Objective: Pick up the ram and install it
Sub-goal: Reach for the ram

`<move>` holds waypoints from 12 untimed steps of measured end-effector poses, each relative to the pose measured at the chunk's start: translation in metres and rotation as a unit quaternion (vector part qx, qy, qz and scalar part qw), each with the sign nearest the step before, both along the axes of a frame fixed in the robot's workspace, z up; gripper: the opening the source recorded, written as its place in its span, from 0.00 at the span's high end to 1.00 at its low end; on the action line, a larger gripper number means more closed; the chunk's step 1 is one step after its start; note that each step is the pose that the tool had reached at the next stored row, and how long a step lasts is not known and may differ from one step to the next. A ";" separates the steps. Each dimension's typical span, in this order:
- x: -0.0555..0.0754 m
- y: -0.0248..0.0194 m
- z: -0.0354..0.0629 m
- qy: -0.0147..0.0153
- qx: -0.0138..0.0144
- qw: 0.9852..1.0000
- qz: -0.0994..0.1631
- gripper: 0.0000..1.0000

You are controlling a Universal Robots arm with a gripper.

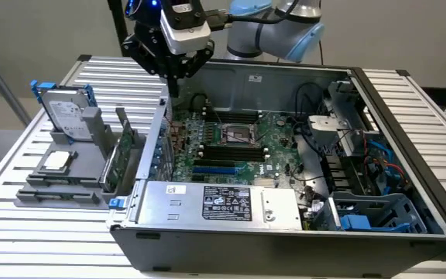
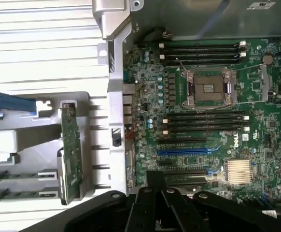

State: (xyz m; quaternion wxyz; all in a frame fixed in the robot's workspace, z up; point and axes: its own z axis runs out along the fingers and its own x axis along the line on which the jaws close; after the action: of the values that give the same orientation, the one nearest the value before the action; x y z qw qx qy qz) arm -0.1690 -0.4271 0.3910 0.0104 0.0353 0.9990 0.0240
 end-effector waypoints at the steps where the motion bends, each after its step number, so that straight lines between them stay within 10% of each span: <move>1: -0.004 -0.0014 -0.0003 0.000 0.000 1.000 0.000 1.00; 12: -0.054 -0.0132 -0.0039 0.000 0.000 1.000 0.000 1.00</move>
State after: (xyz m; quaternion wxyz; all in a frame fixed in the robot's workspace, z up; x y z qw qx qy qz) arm -0.2226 -0.4403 0.3871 0.0104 0.0354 0.9990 0.0237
